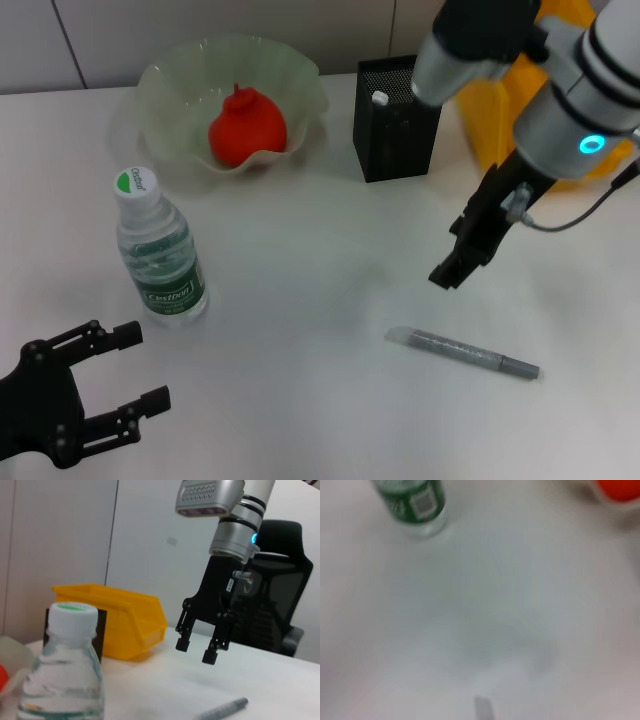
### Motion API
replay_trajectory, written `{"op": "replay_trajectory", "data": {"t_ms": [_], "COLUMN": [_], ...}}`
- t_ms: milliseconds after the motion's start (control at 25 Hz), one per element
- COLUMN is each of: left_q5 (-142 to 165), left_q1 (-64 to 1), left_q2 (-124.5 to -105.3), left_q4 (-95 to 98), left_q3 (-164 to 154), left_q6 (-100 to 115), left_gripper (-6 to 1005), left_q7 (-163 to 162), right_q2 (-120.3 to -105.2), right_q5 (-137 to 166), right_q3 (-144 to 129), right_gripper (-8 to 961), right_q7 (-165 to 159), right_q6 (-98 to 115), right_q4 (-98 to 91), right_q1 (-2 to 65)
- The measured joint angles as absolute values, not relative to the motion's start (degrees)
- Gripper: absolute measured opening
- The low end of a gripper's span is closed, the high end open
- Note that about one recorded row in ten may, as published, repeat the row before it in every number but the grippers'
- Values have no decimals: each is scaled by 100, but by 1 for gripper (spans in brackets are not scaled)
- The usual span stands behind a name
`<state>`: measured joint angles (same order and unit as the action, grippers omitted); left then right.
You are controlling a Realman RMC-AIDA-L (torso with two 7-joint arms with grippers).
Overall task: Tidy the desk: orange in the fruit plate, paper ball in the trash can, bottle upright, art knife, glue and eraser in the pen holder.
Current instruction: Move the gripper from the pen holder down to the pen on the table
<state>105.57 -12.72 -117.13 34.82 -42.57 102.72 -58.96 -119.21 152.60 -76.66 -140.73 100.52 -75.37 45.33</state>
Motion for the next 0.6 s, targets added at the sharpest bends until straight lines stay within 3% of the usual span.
{"op": "replay_trajectory", "data": {"t_ms": [600], "left_q5": [10891], "left_q1": [-1287], "left_q2": [-11690], "left_q4": [3471], "left_q3": [-4262], "left_q6": [10235], "left_gripper": [770], "left_q7": [-5997], "right_q2": [-11953], "right_q5": [14898], "right_q3": [-8809], "right_gripper": [680], "right_q7": [-14216], "right_q6": [9519], "right_q4": [-6954], "right_q1": [4551]}}
